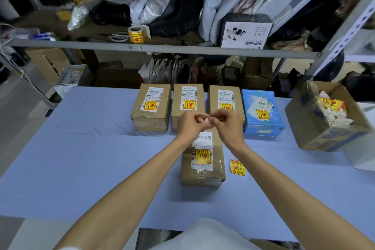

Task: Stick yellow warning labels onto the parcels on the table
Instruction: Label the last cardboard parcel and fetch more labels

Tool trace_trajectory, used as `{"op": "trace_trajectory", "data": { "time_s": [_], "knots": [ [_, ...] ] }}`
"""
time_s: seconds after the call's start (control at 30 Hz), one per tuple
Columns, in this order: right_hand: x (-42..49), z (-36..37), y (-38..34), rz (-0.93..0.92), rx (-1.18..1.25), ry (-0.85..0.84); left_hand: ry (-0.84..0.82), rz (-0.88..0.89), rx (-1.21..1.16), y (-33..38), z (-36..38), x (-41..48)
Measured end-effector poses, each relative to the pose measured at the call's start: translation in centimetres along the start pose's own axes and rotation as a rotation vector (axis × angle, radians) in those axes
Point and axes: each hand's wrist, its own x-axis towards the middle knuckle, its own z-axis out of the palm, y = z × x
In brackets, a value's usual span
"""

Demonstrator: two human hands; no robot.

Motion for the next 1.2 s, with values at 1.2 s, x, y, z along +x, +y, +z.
{"op": "trace_trajectory", "data": {
  "time_s": [1.2],
  "knots": [
    [1.5, -4.1, 1.7, -0.22, -0.174, 0.028, -0.183, -0.232, -0.428, 3.9, 2.8, 3.5]
  ]
}}
